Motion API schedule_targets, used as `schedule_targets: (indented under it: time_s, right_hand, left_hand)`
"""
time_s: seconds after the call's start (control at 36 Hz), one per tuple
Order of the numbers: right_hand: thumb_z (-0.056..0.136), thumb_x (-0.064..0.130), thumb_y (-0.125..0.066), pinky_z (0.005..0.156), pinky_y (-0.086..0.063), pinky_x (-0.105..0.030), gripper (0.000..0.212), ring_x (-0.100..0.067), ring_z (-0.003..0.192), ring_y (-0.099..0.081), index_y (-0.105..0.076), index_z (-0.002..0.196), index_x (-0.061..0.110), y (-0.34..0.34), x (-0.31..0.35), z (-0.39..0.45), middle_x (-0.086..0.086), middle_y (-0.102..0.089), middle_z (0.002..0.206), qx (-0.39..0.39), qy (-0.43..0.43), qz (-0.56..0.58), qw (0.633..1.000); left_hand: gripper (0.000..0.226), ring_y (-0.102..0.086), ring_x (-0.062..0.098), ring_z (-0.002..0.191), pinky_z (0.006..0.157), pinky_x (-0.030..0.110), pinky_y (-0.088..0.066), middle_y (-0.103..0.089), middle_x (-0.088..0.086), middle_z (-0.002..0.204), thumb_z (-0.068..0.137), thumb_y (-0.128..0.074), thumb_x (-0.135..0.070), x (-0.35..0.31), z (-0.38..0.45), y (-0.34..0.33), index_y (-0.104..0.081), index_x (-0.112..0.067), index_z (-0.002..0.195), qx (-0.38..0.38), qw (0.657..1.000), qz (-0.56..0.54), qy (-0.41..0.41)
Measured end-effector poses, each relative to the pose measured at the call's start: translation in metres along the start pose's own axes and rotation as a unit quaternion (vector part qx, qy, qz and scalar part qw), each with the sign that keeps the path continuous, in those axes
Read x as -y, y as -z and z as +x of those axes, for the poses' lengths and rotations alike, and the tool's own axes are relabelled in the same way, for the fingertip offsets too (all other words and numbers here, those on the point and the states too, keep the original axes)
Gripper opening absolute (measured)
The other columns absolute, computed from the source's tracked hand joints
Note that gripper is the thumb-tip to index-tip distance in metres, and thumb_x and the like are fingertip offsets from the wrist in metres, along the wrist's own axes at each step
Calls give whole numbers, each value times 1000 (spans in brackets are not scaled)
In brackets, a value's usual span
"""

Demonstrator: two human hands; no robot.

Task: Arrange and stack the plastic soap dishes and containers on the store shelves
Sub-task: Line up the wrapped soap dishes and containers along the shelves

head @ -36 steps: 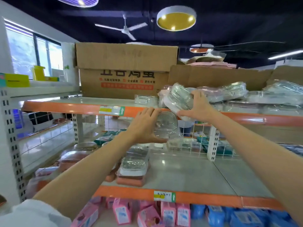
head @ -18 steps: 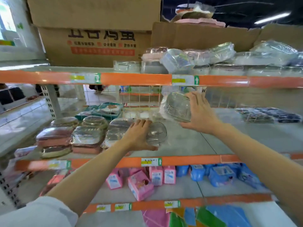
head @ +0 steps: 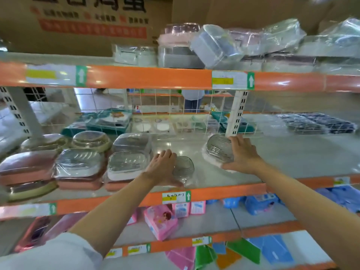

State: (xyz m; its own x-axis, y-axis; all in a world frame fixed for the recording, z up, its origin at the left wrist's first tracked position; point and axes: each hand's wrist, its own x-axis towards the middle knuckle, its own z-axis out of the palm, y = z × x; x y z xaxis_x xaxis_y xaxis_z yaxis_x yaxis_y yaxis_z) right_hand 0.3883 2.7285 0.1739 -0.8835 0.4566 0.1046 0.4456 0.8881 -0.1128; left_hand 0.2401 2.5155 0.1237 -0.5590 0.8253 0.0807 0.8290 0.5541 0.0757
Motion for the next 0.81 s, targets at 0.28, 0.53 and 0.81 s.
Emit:
schedule_targets:
  time_s: [0.28,0.53,0.81]
  right_hand:
    - [71,62,-70,102,-30,-45,97,-33,133,-25,-27,143,13,-44,23,74,-7,-27,148,64,-44,14,997]
    - [70,56,-75,103,-31,-43,102,-30,134,-26,-20,149,21,-92,72,128,-2,-26,150,102,-34,78,991]
    - [76,44,-75,114,-24,-42,96,-27,140,-22,-22,151,19,-117,107,157,-3,-23,155,164,90,96,978]
  left_hand:
    - [100,-40,24,120,105,36,-32,-42,5,129,59,-75,-66,20,30,-28,-41,-11,134,95,994,45,4]
    - [95,-42,24,122,99,38,-42,-45,4,127,63,-79,-53,21,31,-38,-39,-8,136,97,995,-26,19]
    - [92,-38,25,131,99,45,-46,-31,-2,147,64,-83,-42,26,32,-47,-40,-6,137,70,995,-72,21]
